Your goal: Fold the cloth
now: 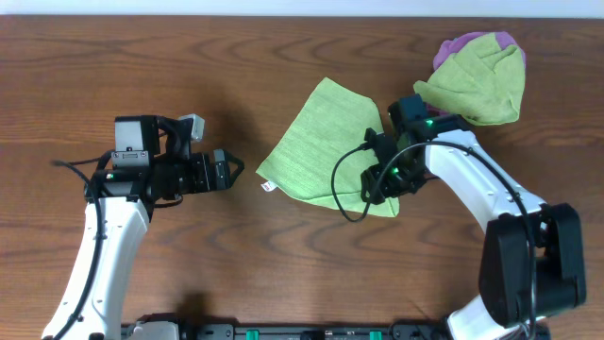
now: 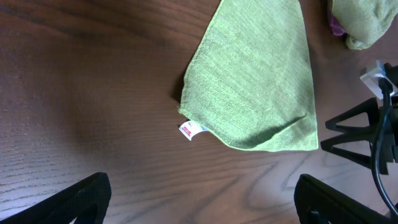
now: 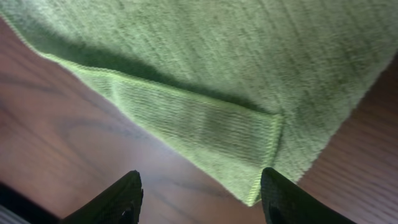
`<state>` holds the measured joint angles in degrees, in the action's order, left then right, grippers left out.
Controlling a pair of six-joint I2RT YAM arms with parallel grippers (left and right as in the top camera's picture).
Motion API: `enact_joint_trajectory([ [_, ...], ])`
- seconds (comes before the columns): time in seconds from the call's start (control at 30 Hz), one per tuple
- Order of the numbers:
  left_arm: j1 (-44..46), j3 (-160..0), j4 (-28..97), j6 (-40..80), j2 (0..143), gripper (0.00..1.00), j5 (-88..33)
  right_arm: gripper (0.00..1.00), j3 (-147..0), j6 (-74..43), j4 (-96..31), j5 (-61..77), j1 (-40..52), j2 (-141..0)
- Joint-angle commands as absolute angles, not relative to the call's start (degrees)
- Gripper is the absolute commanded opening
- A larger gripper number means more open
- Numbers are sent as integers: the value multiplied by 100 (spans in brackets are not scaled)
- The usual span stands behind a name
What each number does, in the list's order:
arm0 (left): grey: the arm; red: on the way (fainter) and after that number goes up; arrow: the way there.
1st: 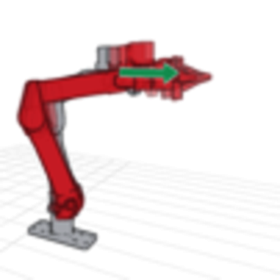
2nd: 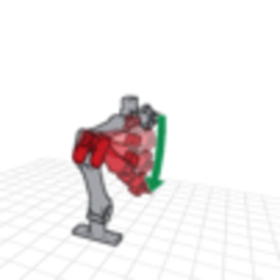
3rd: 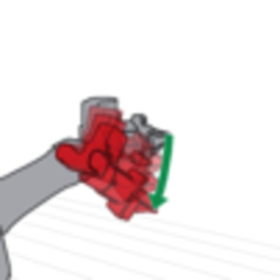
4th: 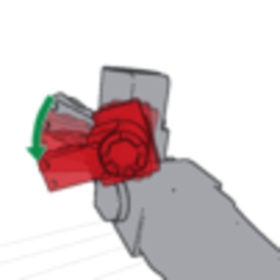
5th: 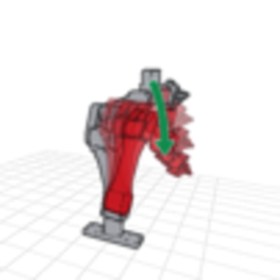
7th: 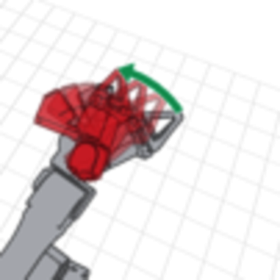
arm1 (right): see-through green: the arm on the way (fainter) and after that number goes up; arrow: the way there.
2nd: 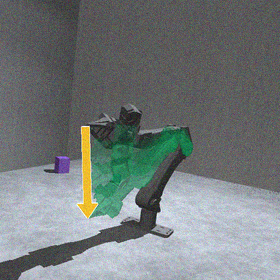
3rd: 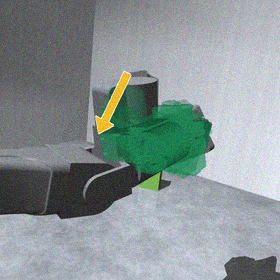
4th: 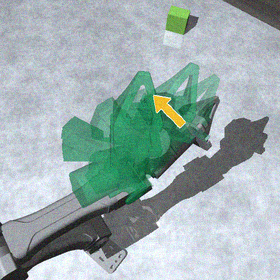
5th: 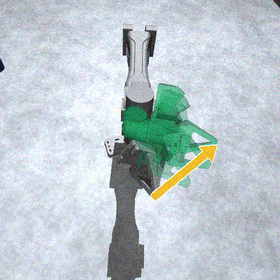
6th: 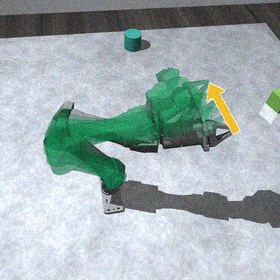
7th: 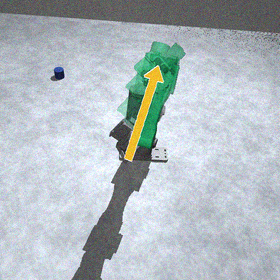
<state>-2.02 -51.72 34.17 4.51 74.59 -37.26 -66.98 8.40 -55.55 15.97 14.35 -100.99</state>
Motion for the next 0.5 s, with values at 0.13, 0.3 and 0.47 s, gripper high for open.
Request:
enact_joint_trajectory([
  [0.13,-172,-5260,3448,478,7489,95,-3708,61,-6532,899,-5356,1500,1234,-10127],
  [0.3,-172,-5260,3448,478,7489,95,-3708,60,-6344,856,-5214,1507,1164,-10127],
  [0.47,-174,-5260,3446,478,7489,95,-3708,59,-6191,764,-5017,1529,1164,-10127],
])
